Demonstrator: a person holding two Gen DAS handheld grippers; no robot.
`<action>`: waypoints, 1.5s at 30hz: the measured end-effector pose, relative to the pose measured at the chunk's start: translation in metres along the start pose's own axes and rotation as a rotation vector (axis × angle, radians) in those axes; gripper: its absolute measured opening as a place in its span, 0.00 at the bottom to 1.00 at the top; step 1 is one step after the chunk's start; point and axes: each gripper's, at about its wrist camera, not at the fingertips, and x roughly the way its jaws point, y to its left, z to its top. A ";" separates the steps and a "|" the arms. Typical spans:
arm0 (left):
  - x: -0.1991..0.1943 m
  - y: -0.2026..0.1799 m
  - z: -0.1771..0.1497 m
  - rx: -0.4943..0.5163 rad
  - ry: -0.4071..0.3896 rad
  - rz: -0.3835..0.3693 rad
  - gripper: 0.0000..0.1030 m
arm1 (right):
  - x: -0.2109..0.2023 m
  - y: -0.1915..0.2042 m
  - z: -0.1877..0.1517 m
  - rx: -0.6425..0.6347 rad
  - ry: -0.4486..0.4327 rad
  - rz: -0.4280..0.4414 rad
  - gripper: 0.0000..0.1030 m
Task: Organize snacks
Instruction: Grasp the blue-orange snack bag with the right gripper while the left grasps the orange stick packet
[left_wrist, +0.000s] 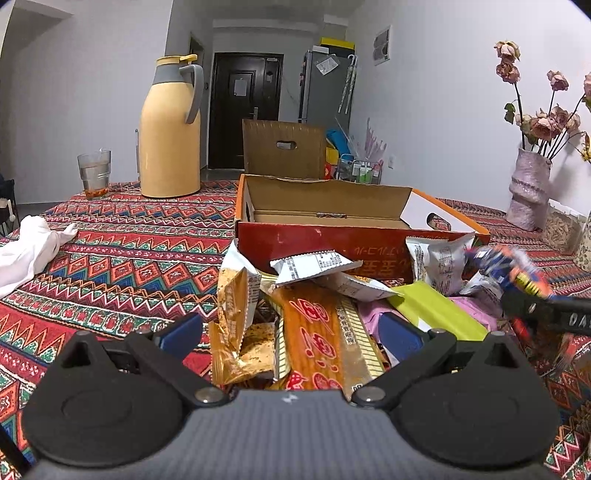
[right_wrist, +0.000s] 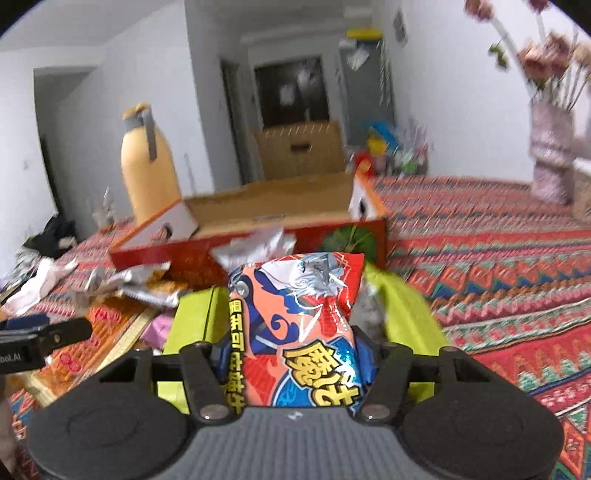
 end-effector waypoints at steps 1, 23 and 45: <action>0.000 0.000 0.000 0.001 0.001 0.001 1.00 | -0.003 -0.001 0.000 0.007 -0.029 -0.012 0.58; 0.027 -0.046 0.012 0.117 0.171 0.070 0.96 | -0.012 -0.014 -0.008 0.081 -0.102 0.004 0.59; 0.002 -0.026 0.003 0.058 0.159 0.073 0.36 | -0.015 -0.010 -0.011 0.060 -0.124 0.001 0.59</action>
